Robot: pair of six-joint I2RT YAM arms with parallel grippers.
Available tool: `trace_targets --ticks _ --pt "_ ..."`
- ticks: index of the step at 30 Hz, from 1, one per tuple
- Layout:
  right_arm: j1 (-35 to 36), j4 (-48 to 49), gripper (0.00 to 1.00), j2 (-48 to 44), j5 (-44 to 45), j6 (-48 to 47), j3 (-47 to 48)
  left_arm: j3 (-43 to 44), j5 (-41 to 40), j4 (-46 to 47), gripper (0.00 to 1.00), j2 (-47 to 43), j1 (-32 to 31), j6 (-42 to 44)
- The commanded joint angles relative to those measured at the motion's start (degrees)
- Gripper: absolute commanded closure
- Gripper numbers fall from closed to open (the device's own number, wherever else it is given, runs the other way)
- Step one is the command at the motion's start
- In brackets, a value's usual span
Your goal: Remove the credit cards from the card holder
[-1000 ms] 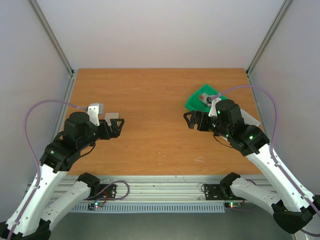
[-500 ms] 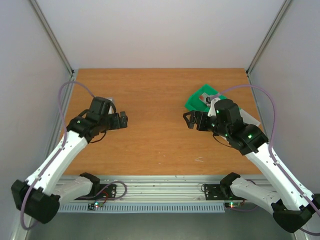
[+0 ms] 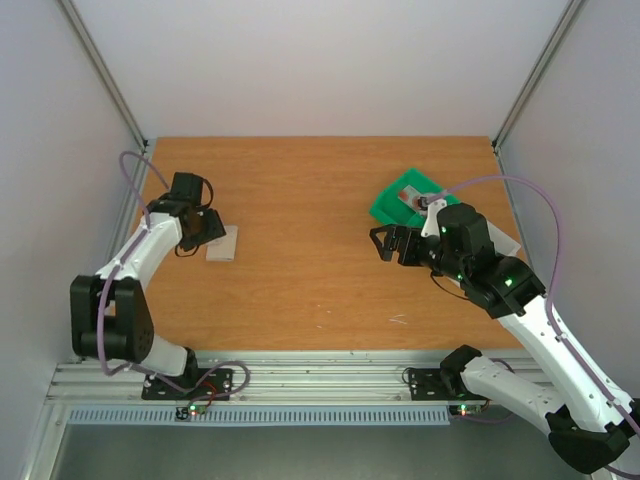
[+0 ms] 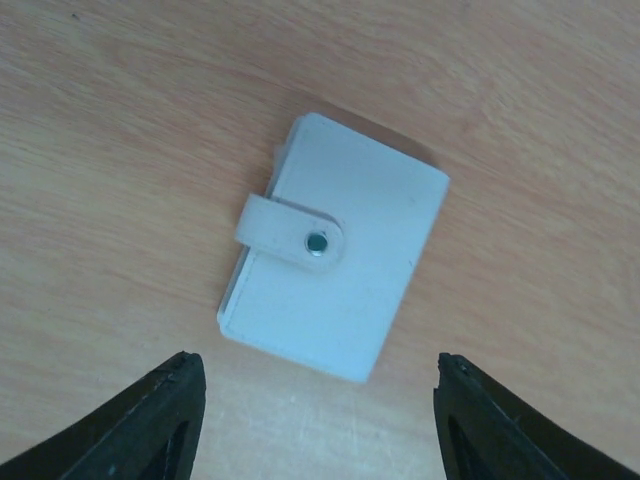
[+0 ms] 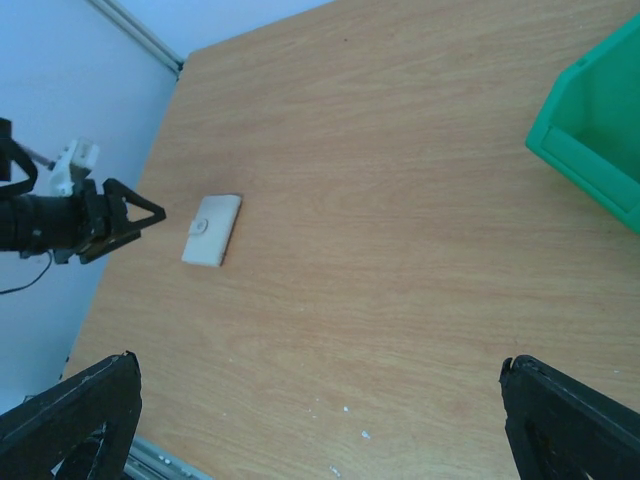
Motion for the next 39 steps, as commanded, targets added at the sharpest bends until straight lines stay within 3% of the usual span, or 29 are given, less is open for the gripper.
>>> trace_targets --ticks 1,5,10,22,29,39 --pt "-0.3 0.5 0.02 -0.5 -1.1 -0.6 -0.6 2.8 0.8 4.6 0.37 4.5 1.9 -0.9" --pt "-0.3 0.1 0.02 -0.8 -1.9 -0.6 -0.3 3.4 -1.3 6.3 0.47 8.6 3.6 -1.0" --pt "-0.3 -0.4 0.02 -1.8 -2.5 -0.2 -0.3 3.1 1.9 11.2 0.55 14.3 5.5 0.6" --pt "-0.2 -3.7 0.02 -4.4 -2.0 -1.4 -0.4 4.5 8.5 13.2 0.58 23.8 5.4 2.5" --pt "-0.3 -3.5 0.02 -7.4 -1.6 -2.3 -1.7 0.9 13.1 14.7 0.66 24.0 4.6 1.9" --pt "-0.3 -10.8 0.02 -3.7 1.4 -4.7 1.8 -3.9 16.2 17.6 0.67 21.2 -5.0 0.4"
